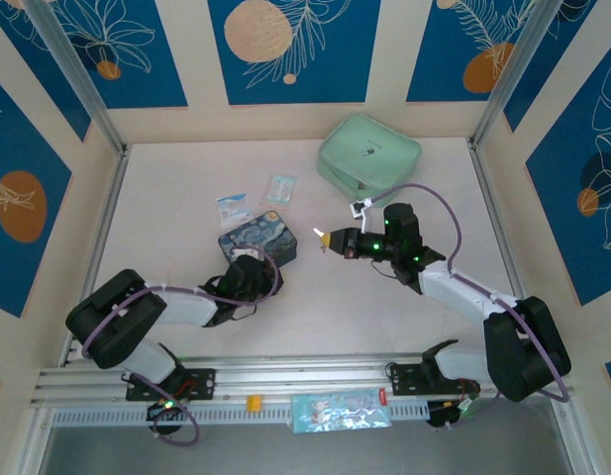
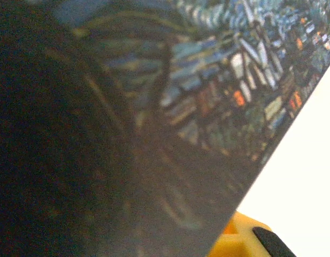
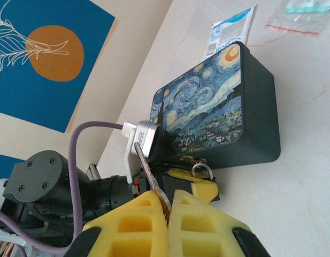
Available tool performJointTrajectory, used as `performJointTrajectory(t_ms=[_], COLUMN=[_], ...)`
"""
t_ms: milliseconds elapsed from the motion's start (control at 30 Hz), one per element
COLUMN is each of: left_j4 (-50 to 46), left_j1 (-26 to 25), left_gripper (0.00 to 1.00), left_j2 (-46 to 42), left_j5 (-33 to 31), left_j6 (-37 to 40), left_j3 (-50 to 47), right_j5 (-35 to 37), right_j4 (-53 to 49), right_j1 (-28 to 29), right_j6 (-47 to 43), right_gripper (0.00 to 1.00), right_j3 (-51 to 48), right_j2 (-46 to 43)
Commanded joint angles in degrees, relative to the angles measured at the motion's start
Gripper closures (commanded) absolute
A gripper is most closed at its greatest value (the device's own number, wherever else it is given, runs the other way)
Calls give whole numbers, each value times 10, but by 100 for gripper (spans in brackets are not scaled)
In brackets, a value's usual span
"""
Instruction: Unlock the padlock with the key
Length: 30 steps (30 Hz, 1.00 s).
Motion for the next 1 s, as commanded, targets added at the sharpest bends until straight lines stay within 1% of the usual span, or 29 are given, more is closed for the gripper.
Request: performJointTrajectory(t_ms=[0,100,167,267,400,600,700,967], left_j4=[-1,-2,-2,10,79,190,231,221], left_j1=[4,4,4,4,4,4,4,4], left_gripper=[97,100,100,100,100,100,100,100], left_j2=[-27,-46,-55,-62,-52,-13,4,1], left_j5=[32,41,43,44,44,42,42,34], left_j6=[-59,-103,-122,-144,-186,-231,-246,-252], left_j3=[17,25,31,33,19,-2,-9,-14], right_j5=[-6,-14,-15,3,35,29,19,14], right_j4=[0,39,67,99,123,244,284,324], right_j1=[-2,0,6,27,68,103,106,110], right_j6=[13,49,76,118,172,254,271,290], right_gripper=[100,100,100,100,100,100,100,100], right_j3=[-21,-50,-69,-92,-101,-106,-102,-107], right_j2=[-11,-3,7,25,61,137,166,192])
